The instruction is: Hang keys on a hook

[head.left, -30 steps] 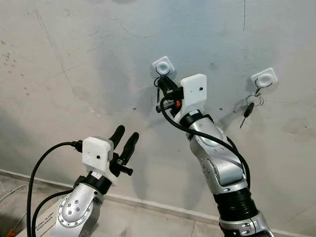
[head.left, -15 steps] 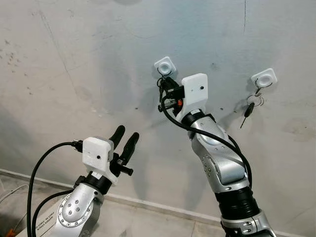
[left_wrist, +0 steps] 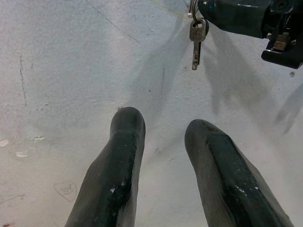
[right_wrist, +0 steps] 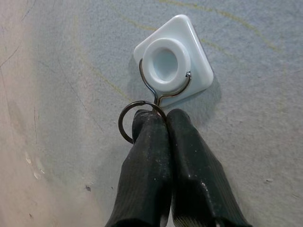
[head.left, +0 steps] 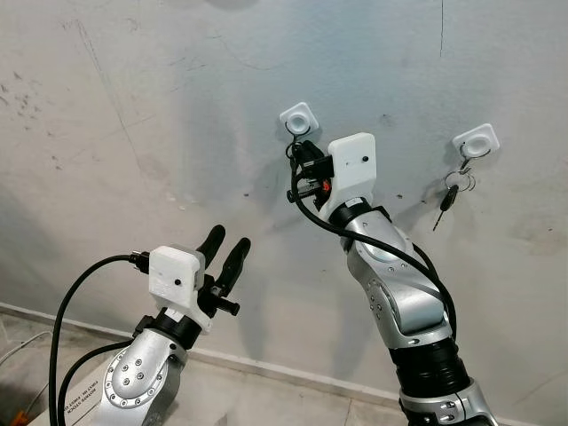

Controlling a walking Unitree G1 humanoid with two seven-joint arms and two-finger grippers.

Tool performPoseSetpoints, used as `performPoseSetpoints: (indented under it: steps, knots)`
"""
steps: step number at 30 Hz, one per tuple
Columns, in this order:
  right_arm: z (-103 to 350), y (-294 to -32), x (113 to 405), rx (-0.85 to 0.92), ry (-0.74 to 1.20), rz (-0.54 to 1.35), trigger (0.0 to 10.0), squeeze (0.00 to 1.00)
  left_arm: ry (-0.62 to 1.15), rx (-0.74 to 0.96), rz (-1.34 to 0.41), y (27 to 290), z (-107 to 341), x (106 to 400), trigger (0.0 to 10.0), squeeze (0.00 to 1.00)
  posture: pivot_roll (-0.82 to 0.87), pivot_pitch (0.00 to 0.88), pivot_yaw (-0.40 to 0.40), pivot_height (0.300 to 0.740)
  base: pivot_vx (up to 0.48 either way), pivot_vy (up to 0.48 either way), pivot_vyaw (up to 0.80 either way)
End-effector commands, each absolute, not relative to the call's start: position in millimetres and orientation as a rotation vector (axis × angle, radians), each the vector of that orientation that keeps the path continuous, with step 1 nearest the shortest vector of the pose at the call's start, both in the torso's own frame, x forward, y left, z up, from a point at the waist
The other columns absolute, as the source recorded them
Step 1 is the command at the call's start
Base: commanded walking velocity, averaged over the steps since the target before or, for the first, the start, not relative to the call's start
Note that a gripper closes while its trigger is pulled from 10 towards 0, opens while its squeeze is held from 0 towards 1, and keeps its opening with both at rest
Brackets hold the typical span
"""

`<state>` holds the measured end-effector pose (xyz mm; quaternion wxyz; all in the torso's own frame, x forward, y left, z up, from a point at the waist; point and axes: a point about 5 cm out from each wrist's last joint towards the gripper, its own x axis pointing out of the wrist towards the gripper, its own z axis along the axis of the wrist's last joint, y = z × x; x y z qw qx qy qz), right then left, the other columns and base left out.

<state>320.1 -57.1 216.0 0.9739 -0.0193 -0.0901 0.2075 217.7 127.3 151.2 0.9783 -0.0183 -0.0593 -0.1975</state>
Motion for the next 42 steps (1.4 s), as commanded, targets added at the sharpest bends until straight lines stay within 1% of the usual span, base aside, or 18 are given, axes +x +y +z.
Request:
performPoseSetpoints:
  steps: [1, 11, 24, 29, 34, 38, 42]
  knots:
    - [196.4, -66.9, 323.6, -0.069, -0.075, 0.368, 10.0, 0.00, -0.103, -0.024, -0.403, 127.3, 149.0, 219.4, 10.0, 0.00, 0.05, 0.000, 0.054, 0.740, 0.000, 0.000, 0.00]
    - [186.5, -67.3, 324.3, -0.118, -0.008, 0.367, 10.0, 0.00, -0.103, -0.024, -0.404, 126.5, 149.0, 219.7, 10.0, 0.00, 0.05, 0.000, 0.052, 0.740, 0.000, 0.000, 0.00]
    - [184.8, -65.3, 323.3, -0.131, 0.002, 0.373, 10.0, 0.00, -0.103, -0.020, -0.406, 126.6, 148.9, 219.8, 10.0, 0.00, 0.05, 0.000, 0.054, 0.740, 0.000, 0.000, 0.00]
    - [188.8, -71.1, 322.8, -0.119, -0.032, 0.359, 10.0, 0.00, -0.104, -0.018, -0.399, 127.7, 148.5, 220.3, 10.0, 0.00, 0.05, 0.000, 0.052, 0.740, 0.000, 0.000, 0.00]
    - [193.6, -81.8, 317.3, -0.082, -0.087, 0.352, 10.0, 0.00, -0.087, -0.022, -0.328, 136.0, 145.9, 224.3, 10.0, 0.00, 0.05, 0.000, 0.053, 0.740, 0.000, 0.000, 0.00]
    - [194.1, -85.4, 312.1, -0.066, -0.105, 0.356, 10.0, 0.00, -0.068, -0.016, -0.274, 140.1, 143.3, 228.6, 10.0, 0.00, 0.04, 0.000, 0.056, 0.740, 0.000, 0.000, 0.00]
    - [193.0, -88.3, 305.2, -0.049, -0.114, 0.364, 10.0, 0.00, -0.061, -0.026, -0.256, 142.6, 142.8, 230.0, 10.0, 0.00, 0.04, 0.000, 0.056, 0.740, 0.000, 0.000, 0.00]
